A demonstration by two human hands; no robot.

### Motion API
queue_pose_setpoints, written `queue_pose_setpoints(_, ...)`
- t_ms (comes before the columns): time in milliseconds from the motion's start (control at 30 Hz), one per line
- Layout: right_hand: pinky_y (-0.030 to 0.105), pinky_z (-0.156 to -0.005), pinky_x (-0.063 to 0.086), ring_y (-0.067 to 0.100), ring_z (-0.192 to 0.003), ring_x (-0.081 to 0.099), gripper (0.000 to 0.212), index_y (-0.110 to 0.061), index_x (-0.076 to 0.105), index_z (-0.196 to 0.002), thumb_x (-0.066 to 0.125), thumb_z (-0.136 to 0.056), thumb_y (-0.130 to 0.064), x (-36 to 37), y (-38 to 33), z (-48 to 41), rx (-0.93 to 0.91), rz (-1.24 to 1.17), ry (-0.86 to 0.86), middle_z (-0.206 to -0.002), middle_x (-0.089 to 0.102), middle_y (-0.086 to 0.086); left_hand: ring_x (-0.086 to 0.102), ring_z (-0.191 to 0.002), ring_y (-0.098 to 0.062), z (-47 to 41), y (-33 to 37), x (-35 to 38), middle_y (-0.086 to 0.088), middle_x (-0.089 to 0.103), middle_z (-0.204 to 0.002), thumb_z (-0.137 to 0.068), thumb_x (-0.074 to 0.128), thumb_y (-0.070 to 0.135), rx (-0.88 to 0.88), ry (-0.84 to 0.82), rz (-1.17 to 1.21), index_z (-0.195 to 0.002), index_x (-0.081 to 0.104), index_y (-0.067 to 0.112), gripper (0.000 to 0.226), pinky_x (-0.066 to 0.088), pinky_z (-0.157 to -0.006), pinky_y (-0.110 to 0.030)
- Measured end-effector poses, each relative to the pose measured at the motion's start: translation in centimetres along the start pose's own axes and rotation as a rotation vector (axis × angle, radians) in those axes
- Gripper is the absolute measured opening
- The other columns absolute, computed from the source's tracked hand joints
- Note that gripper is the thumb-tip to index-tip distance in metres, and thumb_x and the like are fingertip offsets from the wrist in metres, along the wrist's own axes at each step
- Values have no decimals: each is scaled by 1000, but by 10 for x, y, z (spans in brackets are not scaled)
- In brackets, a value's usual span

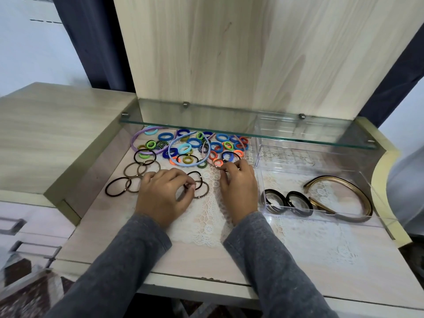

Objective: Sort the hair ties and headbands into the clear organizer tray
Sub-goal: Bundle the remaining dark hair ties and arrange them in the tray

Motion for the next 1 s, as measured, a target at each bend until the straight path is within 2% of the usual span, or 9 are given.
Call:
queue_pose_setpoints(100,37,-65,51,24,-83,52,11,-9,68,-96,63,-87,-13,0,0,0,-2,6,3,-91,57,8,57,-86,-10,-7,3,2,17,63,-90,-83,54,51,-92,-62,-36,-84,68,33,23,32,-79,-34)
queue_pose_setpoints(267,35,-64,49,24,-80,52,10,-10,68,-95,65,-86,-13,-1,0,0,-10,8,10,-88,58,7,51,-100,-10,-21,10,3,19,58,-100,-82,54,62,-211,-262,-112,-85,63,38,27,28,-87,-37)
queue_pose_setpoints(433,37,-67,49,23,-81,52,10,-12,68,-94,64,-86,-14,-2,1,-1,-4,-9,16,-89,60,6,50,-106,-11,-29,16,2,18,58,-109,-85,52,59,-219,-325,-189,-92,64,38,25,29,-90,-38)
queue_pose_setpoints(567,40,-70,50,24,-83,54,10,-12,68,-94,63,-86,-13,-2,2,-1,13,-65,33,-90,62,6,51,-105,-12,-29,19,0,16,58,-108,-89,50,51,-204,-326,-214,-99,66,36,24,30,-90,-38)
queue_pose_setpoints(667,40,-71,51,22,-83,55,10,-13,68,-94,62,-86,-14,-4,2,-2,37,-122,51,-90,64,5,54,-100,-14,-25,15,2,14,60,-103,-90,52,47,-185,-252,-177,-97,67,34,21,29,-85,-37)
queue_pose_setpoints(800,39,-72,51,21,-84,55,10,-13,68,-95,63,-86,-12,-7,0,-1,8,-157,49,-91,64,4,56,-83,-18,-14,2,7,9,60,-90,-89,56,37,-110,-86,-96,-87,69,27,16,34,-76,-36)
queue_pose_setpoints(900,36,-73,50,19,-85,55,9,-13,68,-95,63,-87,-12,-10,-1,1,-38,-218,30,-91,63,2,54,-78,-20,-5,-7,3,6,60,-88,-90,56,33,-69,58,-86,-89,68,22,16,38,-72,-37)
queue_pose_setpoints(1000,33,-74,49,18,-85,55,9,-12,69,-95,64,-88,-12,-11,-1,1,-88,-258,20,-91,64,2,54,-77,-21,0,-18,-1,5,60,-86,-91,55,30,-81,95,-93,-91,66,22,14,38,-70,-37)
Point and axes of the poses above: each hand's wrist, its own z-axis away from the middle knuckle, its own x-axis out of the palm, y = z × x, the point moved 1 cm from there along -z, towards the middle knuckle
